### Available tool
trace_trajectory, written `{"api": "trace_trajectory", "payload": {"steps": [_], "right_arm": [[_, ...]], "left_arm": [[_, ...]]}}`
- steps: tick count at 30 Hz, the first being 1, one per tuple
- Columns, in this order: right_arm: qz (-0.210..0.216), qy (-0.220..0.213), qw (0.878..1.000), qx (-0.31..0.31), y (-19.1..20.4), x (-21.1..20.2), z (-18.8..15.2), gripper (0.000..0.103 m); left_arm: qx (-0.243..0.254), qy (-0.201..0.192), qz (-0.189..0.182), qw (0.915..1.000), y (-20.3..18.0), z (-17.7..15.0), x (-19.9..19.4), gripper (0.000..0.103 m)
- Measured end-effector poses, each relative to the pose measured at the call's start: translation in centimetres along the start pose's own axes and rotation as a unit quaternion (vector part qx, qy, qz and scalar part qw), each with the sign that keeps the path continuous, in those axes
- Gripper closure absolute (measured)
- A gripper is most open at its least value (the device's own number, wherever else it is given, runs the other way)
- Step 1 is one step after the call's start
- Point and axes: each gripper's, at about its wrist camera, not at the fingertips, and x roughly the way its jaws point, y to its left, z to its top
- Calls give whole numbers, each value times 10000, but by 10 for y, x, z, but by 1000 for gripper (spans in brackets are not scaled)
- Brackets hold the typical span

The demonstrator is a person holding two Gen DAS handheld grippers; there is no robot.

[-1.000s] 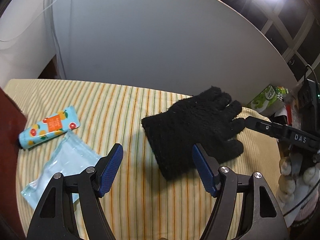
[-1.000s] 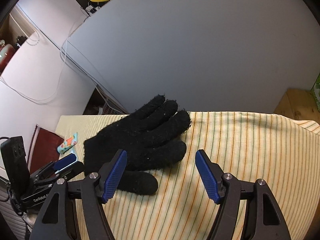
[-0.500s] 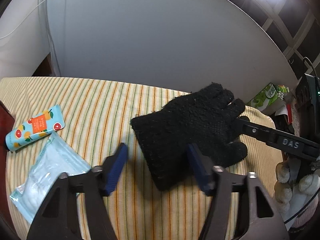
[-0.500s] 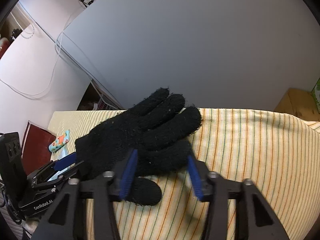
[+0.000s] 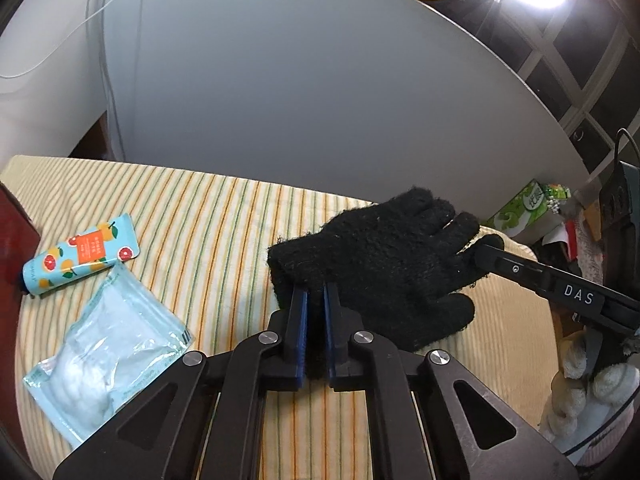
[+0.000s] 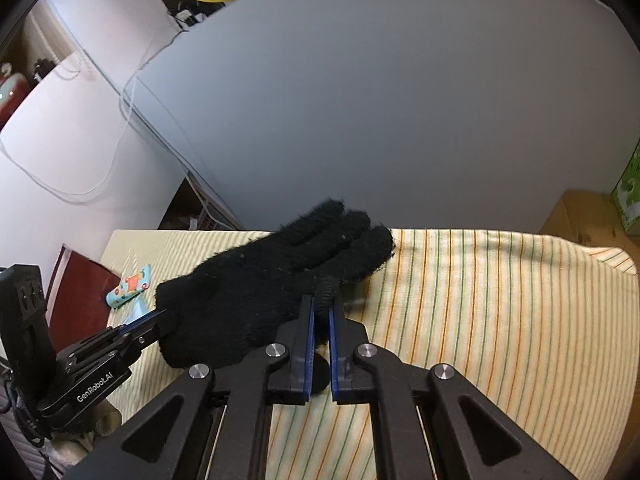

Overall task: Organize soft objects
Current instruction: 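Lower both grippers onto the black knit glove and close on it, then carry the black glove with both grippers over the shoebox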

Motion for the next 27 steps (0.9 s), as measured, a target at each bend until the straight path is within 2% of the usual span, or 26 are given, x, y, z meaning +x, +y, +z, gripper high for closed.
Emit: {"api": "trace_trajectory", "payload": {"steps": [9, 15, 22, 27], "right_arm": [[-57, -35, 10000, -22, 0, -5, -1, 98], [53, -275, 9994, -189, 13, -30, -2, 98], [188, -569, 9972, -451, 45, -73, 0, 98], [434, -808, 9919, -875, 97, -103, 3, 98]], "left_arm": [[-40, 69, -92, 9999, 3, -6, -3, 97], [114, -212, -67, 9997, 2, -4, -30, 98], [175, -601, -126, 9980, 7, -4, -79, 98], [193, -1026, -54, 9945, 21, -10, -137, 98]]}}
